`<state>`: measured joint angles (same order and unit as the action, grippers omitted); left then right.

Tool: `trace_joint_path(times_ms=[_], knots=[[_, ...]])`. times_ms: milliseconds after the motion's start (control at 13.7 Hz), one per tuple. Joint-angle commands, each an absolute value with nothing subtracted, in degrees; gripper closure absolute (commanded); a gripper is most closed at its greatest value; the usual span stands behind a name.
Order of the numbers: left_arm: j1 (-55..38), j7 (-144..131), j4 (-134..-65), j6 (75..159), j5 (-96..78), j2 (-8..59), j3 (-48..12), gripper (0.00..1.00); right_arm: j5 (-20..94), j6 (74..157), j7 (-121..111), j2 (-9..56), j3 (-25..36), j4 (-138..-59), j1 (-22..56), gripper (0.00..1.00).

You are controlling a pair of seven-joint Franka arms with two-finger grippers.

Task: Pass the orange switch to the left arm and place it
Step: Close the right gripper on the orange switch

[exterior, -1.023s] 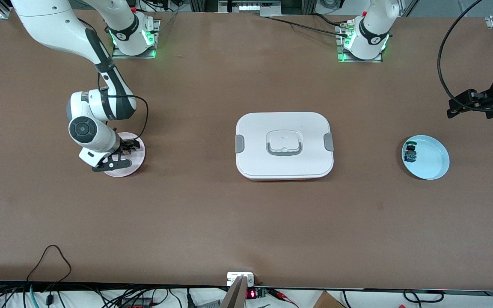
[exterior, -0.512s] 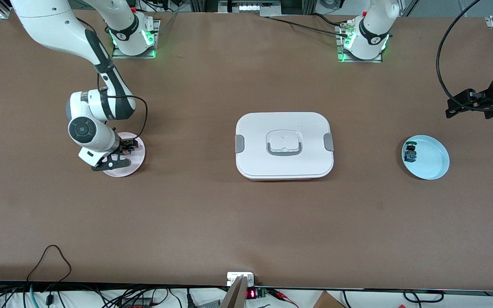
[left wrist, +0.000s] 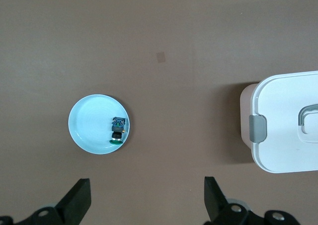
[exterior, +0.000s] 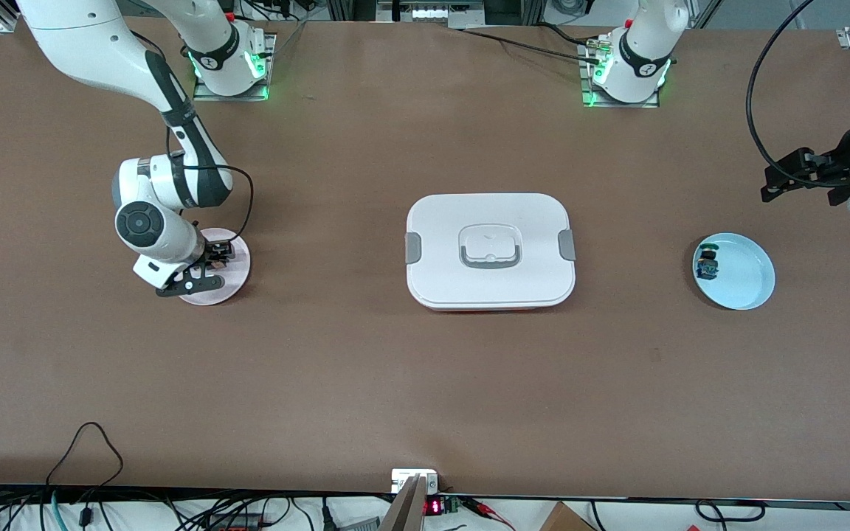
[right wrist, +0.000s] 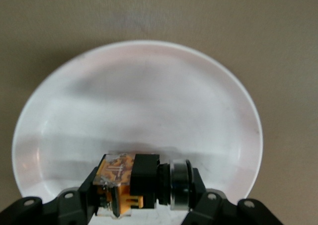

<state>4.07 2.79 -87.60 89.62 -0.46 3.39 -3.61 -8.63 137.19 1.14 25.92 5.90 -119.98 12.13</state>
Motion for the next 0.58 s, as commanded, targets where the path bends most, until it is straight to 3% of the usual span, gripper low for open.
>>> trace_joint_path(times_ms=[0,512], knots=[[3.78,3.08,-85.26,88.33,-1.23,5.18,-3.6,0.0,-9.14,132.04,-0.09,23.38,5.1,-116.21,11.86,0.87],[3.16,2.46,-85.69,87.81,-1.14,6.06,-3.52,0.0,-4.23,115.08,-5.8,21.45,2.11,-99.17,11.69,0.87]])
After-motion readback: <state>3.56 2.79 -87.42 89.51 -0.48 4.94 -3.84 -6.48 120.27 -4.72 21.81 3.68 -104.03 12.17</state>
